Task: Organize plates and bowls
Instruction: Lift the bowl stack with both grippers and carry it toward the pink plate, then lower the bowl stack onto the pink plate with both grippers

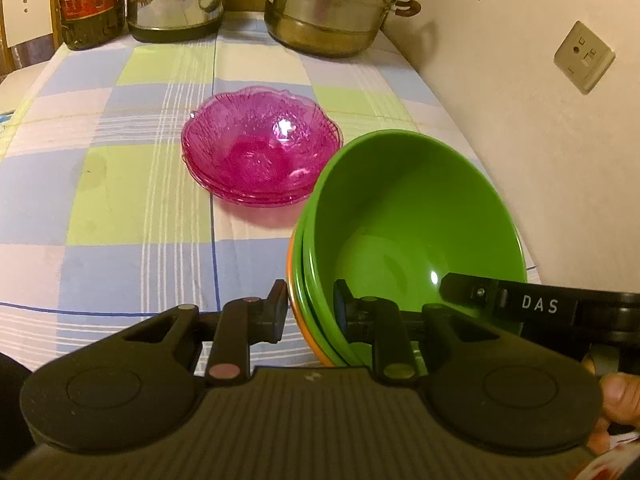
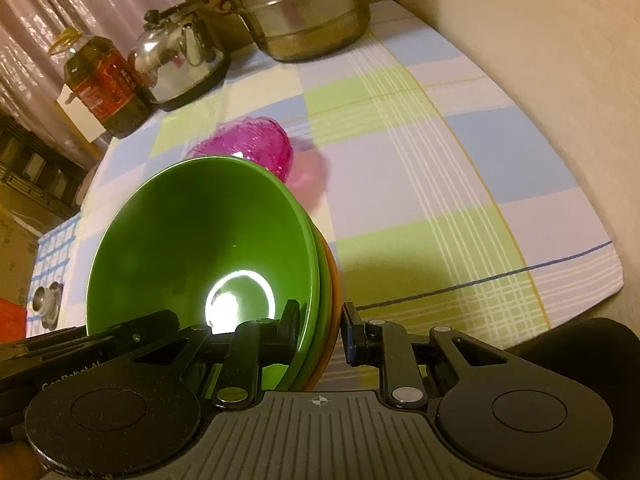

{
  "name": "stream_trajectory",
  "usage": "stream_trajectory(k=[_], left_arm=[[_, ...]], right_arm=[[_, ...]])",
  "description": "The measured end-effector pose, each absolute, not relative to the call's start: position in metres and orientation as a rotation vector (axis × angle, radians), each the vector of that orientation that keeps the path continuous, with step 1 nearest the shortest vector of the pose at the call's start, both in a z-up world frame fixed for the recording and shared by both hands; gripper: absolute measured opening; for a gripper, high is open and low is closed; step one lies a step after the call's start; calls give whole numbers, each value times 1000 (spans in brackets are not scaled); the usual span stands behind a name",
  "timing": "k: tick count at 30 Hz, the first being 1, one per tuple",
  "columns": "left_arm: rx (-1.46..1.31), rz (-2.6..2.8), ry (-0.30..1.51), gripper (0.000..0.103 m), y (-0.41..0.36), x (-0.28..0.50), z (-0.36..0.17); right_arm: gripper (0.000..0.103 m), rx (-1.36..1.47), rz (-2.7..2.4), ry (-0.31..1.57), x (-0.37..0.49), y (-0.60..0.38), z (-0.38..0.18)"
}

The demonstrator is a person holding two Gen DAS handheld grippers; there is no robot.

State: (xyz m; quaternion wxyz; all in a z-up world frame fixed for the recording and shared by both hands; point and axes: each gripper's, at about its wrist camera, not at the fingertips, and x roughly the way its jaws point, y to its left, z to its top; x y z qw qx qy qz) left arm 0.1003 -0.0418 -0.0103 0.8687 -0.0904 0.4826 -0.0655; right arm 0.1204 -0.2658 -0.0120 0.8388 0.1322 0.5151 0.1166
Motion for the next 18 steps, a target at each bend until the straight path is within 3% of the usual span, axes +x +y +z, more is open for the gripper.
stream_trajectory(k=[18], left_arm=[[-239,-84,945,21,-2,141,28]], right_arm=[[22,245,310,1033,163,-231,21]])
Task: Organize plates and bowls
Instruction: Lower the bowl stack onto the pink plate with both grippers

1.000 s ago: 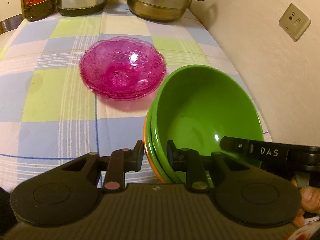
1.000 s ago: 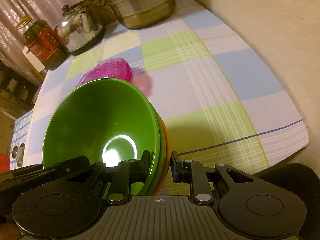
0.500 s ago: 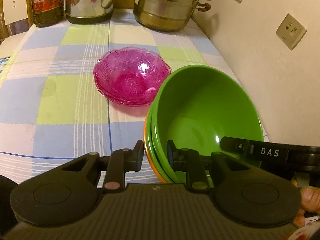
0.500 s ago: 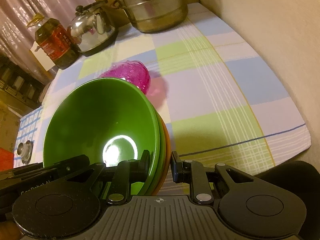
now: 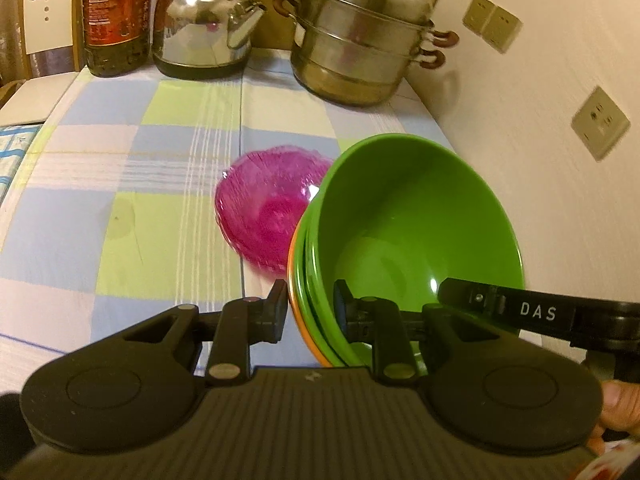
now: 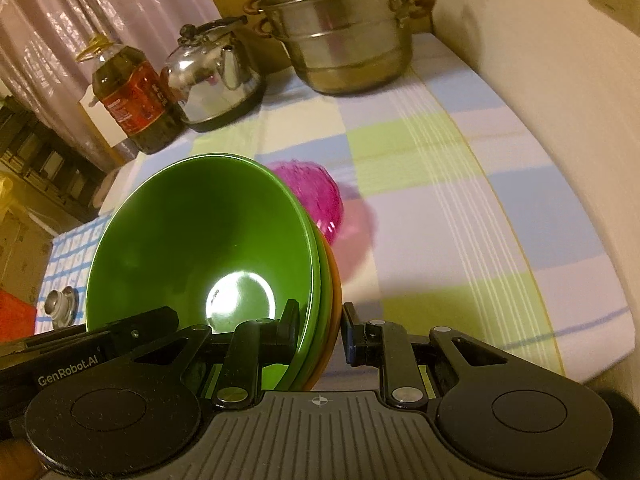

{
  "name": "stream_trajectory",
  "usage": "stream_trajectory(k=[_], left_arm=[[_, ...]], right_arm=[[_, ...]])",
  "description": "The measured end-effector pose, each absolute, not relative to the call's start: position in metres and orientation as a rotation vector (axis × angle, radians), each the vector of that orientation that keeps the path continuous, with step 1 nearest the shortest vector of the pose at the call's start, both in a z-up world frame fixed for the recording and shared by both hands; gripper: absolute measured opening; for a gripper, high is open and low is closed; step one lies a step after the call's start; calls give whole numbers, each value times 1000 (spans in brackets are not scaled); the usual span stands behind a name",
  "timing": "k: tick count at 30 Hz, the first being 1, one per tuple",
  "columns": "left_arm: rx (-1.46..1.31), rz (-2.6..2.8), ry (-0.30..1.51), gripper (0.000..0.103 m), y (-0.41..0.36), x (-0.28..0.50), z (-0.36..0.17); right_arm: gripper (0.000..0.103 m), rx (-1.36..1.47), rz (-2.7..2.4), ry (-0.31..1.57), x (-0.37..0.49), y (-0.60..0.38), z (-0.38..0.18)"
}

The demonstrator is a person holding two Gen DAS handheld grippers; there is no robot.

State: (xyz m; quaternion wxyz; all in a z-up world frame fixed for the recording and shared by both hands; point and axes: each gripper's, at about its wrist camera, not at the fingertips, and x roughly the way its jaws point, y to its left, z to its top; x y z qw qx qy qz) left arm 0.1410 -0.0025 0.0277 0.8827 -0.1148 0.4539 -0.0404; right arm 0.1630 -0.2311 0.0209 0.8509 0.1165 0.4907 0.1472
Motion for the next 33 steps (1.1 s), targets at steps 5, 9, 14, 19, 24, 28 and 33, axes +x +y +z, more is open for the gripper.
stream_trajectory(k=[5,9,14,19,24,28,33], left_arm=[[-259,-70,957,21,12,174,25],[-274,-66,979,21,24,205,18],[-282,-57,1006,21,33,242,8],[-288,-50,1034,21,41,268,-6],[-281,-39,1056,21,47,283,-20],[-281,-34,1070,21,51,289,-28],[-293,-33,1083,21,55,295,-38]], right_arm=[[22,227,325,1050,197,-217,20],[22,200,331,1067,229,-206,16],[22,193,331,1100,269,-195,6],[22,191,325,1141,300,-186,-11],[22,192,324,1176,315,-181,-28],[22,189,324,1195,322,-175,-39],[22,182,323,1209,327,-171,-47]])
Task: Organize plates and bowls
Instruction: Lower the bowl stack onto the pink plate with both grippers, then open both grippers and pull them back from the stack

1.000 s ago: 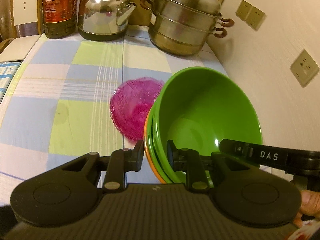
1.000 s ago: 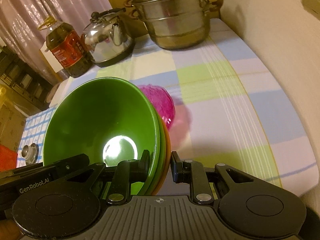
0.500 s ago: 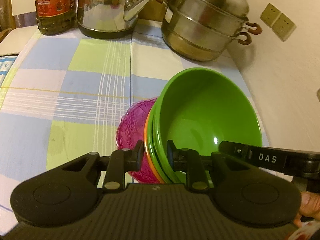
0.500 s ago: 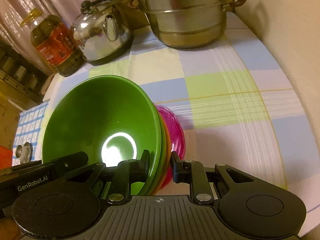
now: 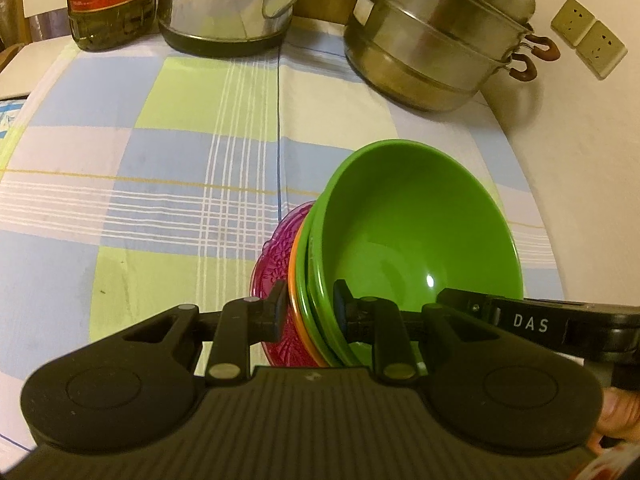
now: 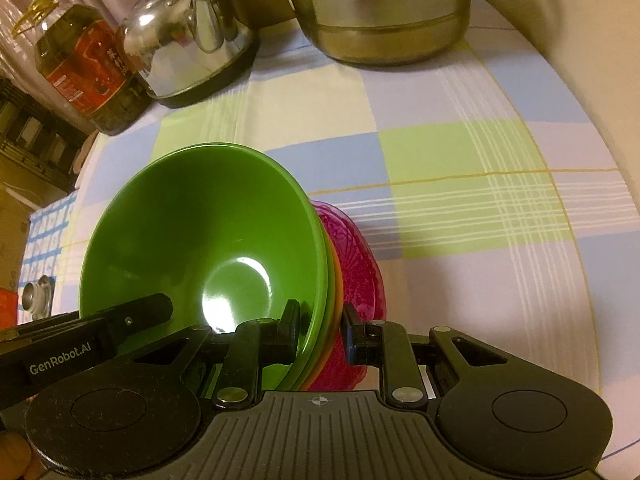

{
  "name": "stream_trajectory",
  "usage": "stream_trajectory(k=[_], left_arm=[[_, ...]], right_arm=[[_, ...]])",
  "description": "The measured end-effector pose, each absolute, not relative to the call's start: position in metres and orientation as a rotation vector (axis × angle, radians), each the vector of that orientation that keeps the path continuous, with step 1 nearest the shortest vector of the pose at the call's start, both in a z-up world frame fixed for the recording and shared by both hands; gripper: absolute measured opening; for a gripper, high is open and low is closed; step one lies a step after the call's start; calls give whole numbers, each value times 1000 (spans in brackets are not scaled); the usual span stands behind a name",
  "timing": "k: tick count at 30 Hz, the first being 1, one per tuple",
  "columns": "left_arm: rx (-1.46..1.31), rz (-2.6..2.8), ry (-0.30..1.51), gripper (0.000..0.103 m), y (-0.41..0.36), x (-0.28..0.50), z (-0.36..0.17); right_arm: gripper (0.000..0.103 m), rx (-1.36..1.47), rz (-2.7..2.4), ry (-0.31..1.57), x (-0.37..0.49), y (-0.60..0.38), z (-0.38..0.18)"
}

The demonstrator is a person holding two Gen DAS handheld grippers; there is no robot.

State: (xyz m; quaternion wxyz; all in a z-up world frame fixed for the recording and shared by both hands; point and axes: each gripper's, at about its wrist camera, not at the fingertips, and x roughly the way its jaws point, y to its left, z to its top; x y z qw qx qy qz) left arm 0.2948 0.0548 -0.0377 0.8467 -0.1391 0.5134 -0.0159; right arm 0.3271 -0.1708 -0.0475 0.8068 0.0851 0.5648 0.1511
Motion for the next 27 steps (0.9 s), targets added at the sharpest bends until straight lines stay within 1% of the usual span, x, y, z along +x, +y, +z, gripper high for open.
stream_trajectory(k=[6,21,23,24,25,27], left_arm=[[-294,-33,1096,21,56,298,-46],[-284,-30,1074,22,55,298,-48],[-294,-25,1067,24,55,297,-47],[-301,-25,1061,28,56,297,-46],[-306,-24,1054,34,56,296,-45],[-310,-22,1038,42,57,295,-41]], right_arm=[[22,175,319,1219,333,-169,-54],[23,145,358,1223,336,-165,-60],[23,149,363,1225,337,-166,-60],[23,155,365,1224,338,-167,-60],[24,159,367,1219,337,-167,-60],[27,145,372,1199,335,-168,-58]])
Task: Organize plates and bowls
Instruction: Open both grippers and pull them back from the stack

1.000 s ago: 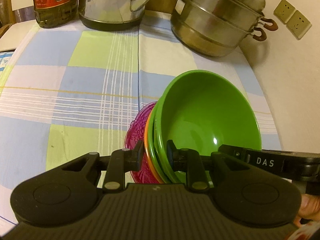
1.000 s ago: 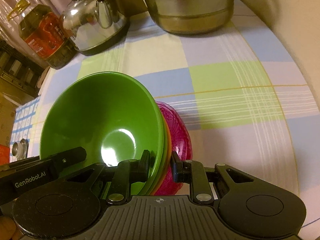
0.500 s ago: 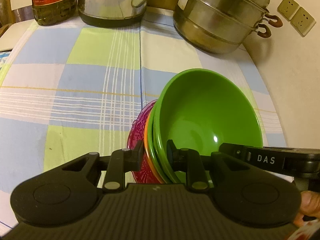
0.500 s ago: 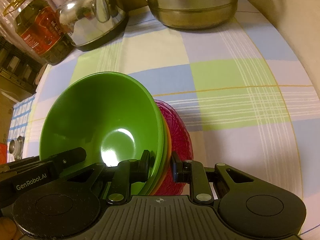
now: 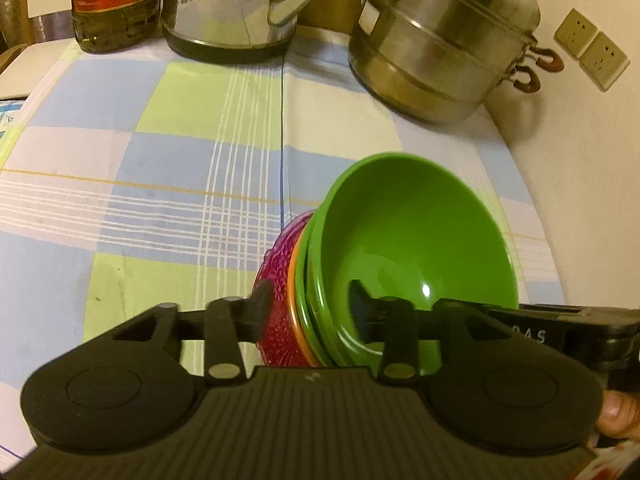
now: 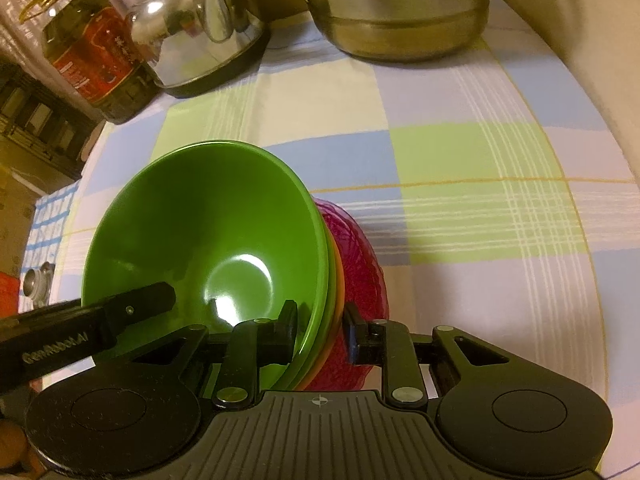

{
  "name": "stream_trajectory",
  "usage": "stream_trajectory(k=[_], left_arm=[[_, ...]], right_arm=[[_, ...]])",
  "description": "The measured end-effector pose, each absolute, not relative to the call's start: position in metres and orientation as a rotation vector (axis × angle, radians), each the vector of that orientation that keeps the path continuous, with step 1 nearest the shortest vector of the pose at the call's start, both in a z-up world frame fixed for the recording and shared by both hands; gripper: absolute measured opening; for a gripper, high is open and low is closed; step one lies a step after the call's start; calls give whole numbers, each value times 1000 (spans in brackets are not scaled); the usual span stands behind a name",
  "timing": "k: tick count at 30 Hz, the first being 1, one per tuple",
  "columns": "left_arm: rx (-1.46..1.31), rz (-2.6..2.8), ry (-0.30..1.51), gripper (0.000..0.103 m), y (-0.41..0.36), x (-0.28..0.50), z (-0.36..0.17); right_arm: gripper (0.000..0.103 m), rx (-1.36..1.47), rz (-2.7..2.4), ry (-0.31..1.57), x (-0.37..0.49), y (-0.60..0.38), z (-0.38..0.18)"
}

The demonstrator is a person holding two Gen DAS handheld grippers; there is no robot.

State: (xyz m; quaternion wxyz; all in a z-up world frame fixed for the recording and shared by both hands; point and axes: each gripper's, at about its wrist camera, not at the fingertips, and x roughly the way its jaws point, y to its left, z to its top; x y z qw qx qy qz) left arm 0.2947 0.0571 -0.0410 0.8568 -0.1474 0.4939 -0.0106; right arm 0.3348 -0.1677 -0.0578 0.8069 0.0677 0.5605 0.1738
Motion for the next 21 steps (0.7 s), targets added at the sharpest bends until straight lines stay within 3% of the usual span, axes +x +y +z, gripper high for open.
stream_trajectory(k=[2,5,21], left_arm=[[-312,-22,1022,46,58,293,-37],[-326,-21,1001,57,61,290,-31],[-279,11,819,65,58,215,21]], right_arm=[[39,146,375,1176,332,-169,-54],[47,160,385,1155,327,-170,-48],[54,266,372,985,278,-213,11]])
